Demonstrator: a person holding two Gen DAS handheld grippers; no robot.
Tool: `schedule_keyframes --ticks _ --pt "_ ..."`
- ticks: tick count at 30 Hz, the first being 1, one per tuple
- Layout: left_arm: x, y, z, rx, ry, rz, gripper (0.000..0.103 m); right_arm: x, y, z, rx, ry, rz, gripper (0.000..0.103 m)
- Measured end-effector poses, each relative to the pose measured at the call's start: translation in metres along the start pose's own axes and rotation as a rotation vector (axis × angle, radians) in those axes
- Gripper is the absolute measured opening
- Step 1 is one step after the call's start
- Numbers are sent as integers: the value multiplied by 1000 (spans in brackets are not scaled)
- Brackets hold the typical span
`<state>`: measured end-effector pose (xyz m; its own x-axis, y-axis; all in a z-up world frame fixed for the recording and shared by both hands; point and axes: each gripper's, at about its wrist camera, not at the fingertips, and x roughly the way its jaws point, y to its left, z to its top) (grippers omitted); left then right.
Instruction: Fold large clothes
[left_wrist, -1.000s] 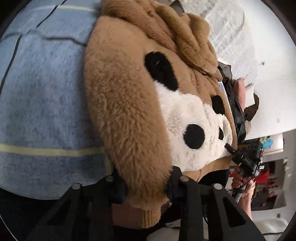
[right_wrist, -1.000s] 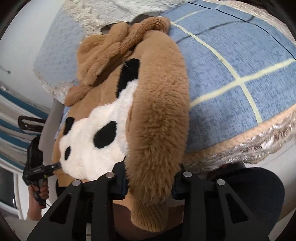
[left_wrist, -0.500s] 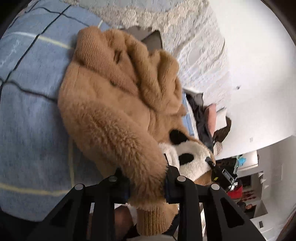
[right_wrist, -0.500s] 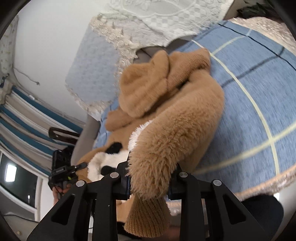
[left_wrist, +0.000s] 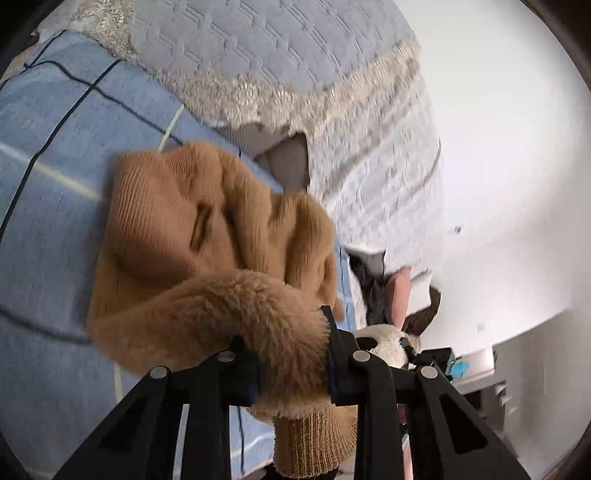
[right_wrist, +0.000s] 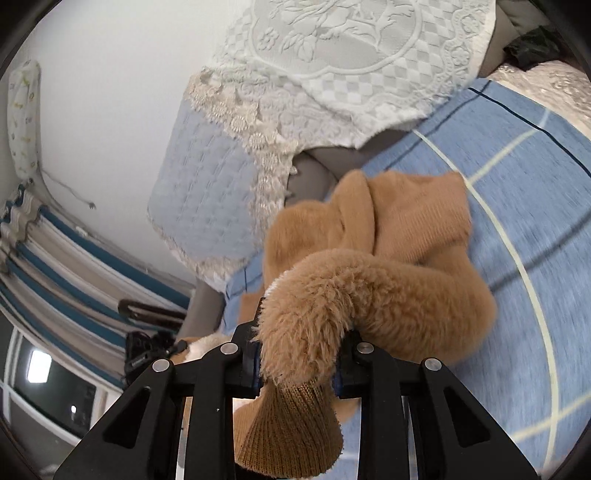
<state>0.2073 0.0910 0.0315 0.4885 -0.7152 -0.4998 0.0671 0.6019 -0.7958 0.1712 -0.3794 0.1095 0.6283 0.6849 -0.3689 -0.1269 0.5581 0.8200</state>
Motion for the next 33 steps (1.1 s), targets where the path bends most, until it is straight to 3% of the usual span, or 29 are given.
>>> schedule_keyframes --ticks 4,8,16,19,24,28,33 --pt "18 15 48 -93 -47 -47 27 26 -18 42 96 -32 34 27" --pt "47 41 89 -209 -91 -47 27 58 -43 78 224 -67 28 27" --pt "94 82 123 -361 -76 7 32 121 -78 111 393 -39 -152 33" --pt "95 90 126 -406 -80 -17 42 128 -79 117 398 -34 -183 37" --pt "77 75 137 -343 -171 -44 67 130 -65 127 325 -57 -212 48" --pt "50 49 147 -239 -279 -42 72 131 -62 133 338 -86 -230 56" --pt "51 12 139 -121 -191 -26 77 126 -67 135 450 -147 -173 61"
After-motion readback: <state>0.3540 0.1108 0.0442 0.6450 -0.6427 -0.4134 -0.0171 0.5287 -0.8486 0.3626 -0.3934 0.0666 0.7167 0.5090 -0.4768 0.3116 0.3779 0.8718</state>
